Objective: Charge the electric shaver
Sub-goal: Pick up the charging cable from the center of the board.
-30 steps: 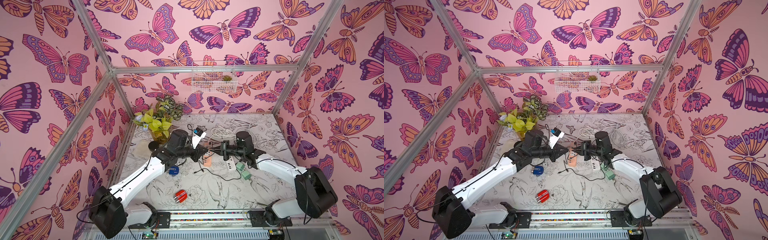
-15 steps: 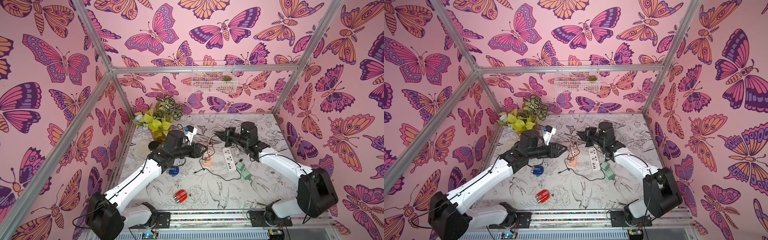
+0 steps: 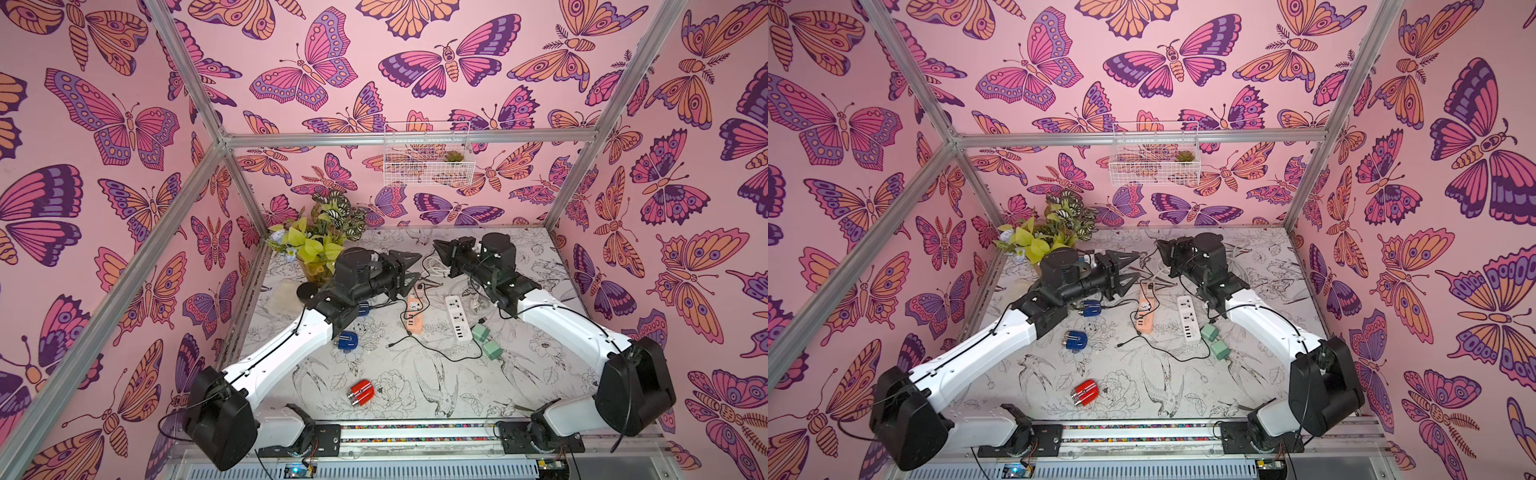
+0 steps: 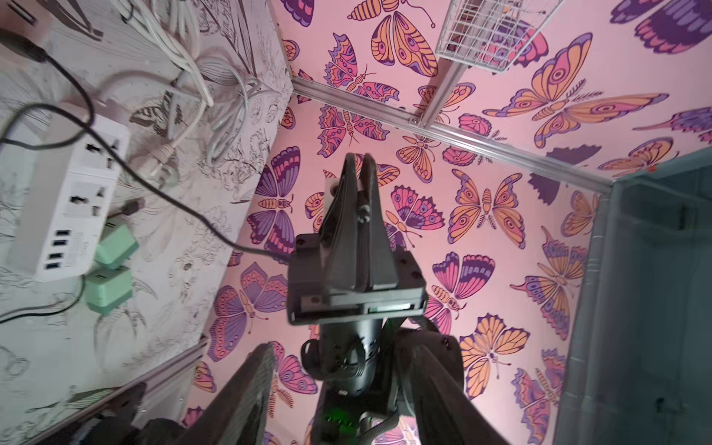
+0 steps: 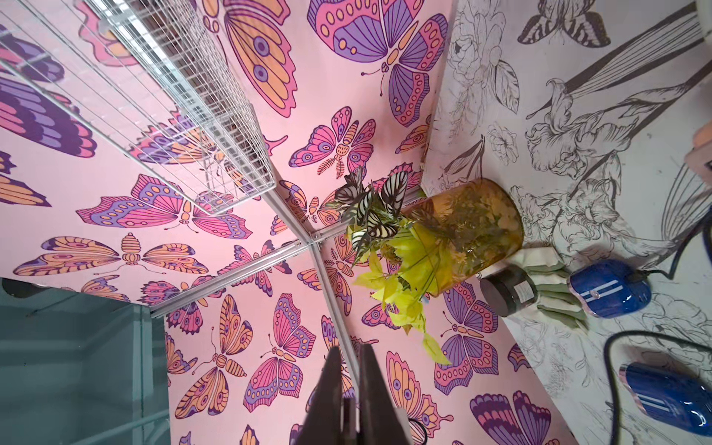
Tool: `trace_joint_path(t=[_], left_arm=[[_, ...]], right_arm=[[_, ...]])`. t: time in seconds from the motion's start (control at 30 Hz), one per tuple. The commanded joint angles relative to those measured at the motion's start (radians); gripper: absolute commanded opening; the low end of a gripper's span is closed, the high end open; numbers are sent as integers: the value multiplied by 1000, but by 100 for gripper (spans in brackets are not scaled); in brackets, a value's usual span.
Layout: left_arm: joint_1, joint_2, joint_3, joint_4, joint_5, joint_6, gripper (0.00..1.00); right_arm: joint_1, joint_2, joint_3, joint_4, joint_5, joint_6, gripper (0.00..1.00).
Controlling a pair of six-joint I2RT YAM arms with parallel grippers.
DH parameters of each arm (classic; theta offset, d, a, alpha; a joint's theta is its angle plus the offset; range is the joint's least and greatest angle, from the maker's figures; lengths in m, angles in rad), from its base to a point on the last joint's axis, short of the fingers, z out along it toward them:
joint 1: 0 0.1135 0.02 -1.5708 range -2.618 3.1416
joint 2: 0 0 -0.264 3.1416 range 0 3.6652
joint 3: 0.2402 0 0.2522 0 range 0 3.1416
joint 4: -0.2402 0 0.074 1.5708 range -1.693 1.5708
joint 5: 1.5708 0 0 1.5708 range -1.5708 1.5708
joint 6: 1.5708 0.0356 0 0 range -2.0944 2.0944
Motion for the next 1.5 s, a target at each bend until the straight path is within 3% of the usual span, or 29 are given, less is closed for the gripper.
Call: trace_joint_path(t=[0.0,0.43,0.7,0.87,1.07,1.2,1.4,1.47], left_arm=[[-12,59,68,81,-35,-141,56],[-11,176,127,57,16,-92,20],[-5,180,121,102,6,-90,14],[-5,154,99,102,-5,-89,25],[-6,146,89,102,3,-87,15],[-6,150,92,105,12,-80,0],[0,140,68,107,40,-65,0],[8,135,60,107,54,-52,0]], right_arm=[[20,-17,7,-4,14,-36,0],[28,-98,-15,-59,9,-45,0],[28,-101,-17,-103,-15,-64,0],[28,-99,-30,-104,-12,-65,0],[28,-93,-20,-111,-14,-56,0],[30,-95,-17,-106,-14,-51,0],[25,-113,-44,-72,9,-37,0],[17,-119,-50,-67,5,-30,6]])
